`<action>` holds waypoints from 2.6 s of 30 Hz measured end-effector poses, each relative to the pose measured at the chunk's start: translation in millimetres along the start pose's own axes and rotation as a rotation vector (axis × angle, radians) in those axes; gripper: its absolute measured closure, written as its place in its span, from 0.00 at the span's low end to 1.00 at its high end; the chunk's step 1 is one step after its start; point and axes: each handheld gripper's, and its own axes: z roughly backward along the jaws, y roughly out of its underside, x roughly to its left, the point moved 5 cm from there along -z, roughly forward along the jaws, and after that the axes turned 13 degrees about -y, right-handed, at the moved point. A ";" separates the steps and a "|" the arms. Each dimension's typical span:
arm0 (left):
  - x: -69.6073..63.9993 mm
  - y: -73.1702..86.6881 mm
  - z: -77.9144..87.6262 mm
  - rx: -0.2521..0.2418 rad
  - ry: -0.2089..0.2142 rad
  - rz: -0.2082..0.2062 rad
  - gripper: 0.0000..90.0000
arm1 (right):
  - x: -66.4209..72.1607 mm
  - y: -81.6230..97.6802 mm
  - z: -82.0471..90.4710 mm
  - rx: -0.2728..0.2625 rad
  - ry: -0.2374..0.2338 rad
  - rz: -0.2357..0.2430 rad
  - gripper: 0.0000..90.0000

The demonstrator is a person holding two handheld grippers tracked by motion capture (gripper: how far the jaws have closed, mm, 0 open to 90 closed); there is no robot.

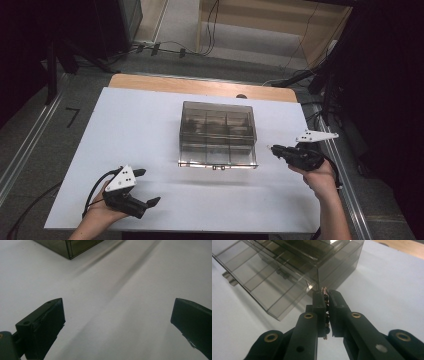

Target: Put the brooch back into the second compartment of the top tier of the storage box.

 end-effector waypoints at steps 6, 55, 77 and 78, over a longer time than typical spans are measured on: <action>-0.8 -0.7 0.0 -0.002 0.002 -0.002 0.00 | 4.0 -10.3 0.0 0.003 -0.012 0.014 0.91; -1.8 -1.0 0.4 -0.006 0.007 -0.003 0.00 | 39.5 -47.0 -36.0 0.010 -0.150 0.105 0.91; -1.9 -0.8 0.2 -0.005 0.007 -0.007 0.00 | 62.4 -50.1 -56.5 0.034 -0.195 0.143 0.91; -1.9 -0.7 0.2 -0.004 0.007 -0.008 0.00 | 63.8 -50.4 -57.8 0.036 -0.201 0.151 0.91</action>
